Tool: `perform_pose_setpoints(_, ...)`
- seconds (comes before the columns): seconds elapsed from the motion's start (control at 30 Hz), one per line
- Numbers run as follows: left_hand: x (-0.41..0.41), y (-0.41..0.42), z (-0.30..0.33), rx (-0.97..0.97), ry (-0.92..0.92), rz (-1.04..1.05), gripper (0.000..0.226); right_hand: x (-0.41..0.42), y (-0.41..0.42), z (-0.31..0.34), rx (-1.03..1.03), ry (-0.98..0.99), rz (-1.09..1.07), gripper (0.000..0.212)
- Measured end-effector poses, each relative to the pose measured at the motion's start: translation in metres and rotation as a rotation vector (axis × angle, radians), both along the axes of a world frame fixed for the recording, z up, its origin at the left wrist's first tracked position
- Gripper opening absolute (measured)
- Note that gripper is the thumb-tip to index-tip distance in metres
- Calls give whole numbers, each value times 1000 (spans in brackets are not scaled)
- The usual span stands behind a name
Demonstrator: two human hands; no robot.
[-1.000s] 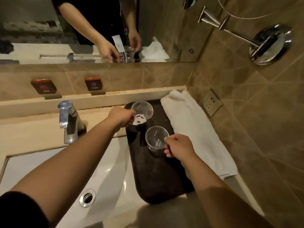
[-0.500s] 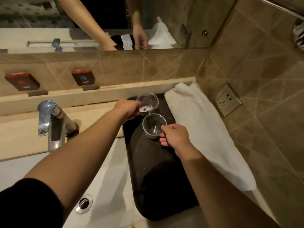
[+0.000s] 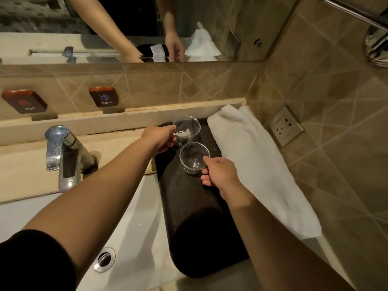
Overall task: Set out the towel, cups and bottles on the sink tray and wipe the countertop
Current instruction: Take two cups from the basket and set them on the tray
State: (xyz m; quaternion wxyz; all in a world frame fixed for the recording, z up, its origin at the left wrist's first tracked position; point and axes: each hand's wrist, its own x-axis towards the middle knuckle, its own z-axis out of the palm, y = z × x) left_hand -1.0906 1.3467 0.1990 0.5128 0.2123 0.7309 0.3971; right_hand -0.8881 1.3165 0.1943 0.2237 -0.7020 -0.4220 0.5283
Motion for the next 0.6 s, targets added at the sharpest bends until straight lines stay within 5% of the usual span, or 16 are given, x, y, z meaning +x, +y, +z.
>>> perform_pose_setpoints(0.2, -2, -36, -3, 14, 218, -102, 32, 5, -18, 10, 6, -60, -14, 28)
perform_pose_setpoints(0.43, 5, -108, 3, 64, 396, -462, 24, 22, -58, 29, 155, -298, 226, 40)
perform_pose_setpoints(0.6, 21, -156, 13, 135, 591, -705, 18, 42, -101, 51, 218, -413, 378, 23)
